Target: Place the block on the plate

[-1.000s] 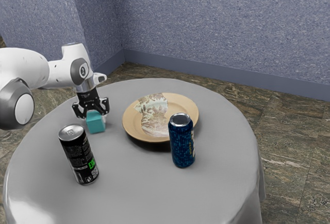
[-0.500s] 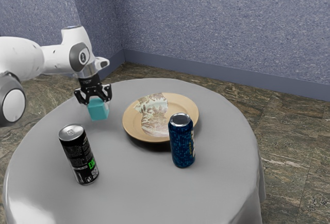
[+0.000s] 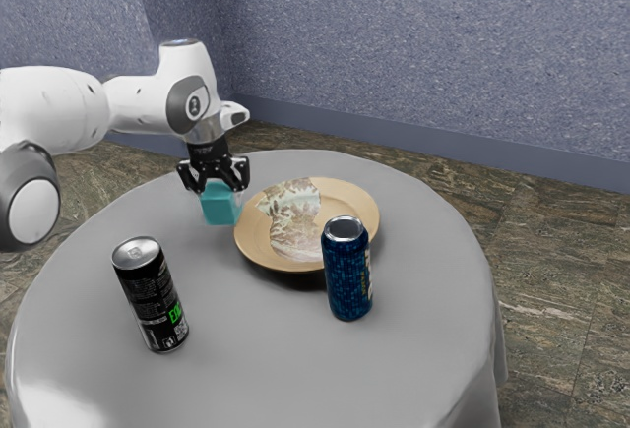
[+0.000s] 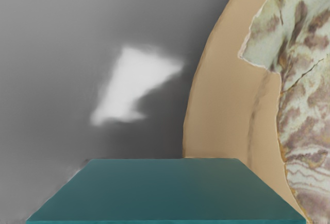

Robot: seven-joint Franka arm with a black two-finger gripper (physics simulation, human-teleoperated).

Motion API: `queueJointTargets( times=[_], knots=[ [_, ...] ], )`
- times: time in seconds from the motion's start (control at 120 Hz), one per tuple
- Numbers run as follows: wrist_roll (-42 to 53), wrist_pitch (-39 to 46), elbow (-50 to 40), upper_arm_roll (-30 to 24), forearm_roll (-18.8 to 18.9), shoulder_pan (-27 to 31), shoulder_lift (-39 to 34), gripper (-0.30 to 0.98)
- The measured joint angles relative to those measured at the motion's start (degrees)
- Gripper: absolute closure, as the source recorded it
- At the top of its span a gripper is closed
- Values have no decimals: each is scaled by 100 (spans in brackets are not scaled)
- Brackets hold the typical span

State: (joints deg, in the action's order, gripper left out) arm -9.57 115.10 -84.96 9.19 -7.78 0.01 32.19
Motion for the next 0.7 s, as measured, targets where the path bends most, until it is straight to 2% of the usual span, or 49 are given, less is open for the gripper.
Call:
queueJointTargets(
  times=[0.342, 0.7],
  knots=[
    [-133, 53, 197, -54, 14, -510, 122, 28],
    [-268, 168, 770, -101, 10, -957, 603, 28]
  ],
)
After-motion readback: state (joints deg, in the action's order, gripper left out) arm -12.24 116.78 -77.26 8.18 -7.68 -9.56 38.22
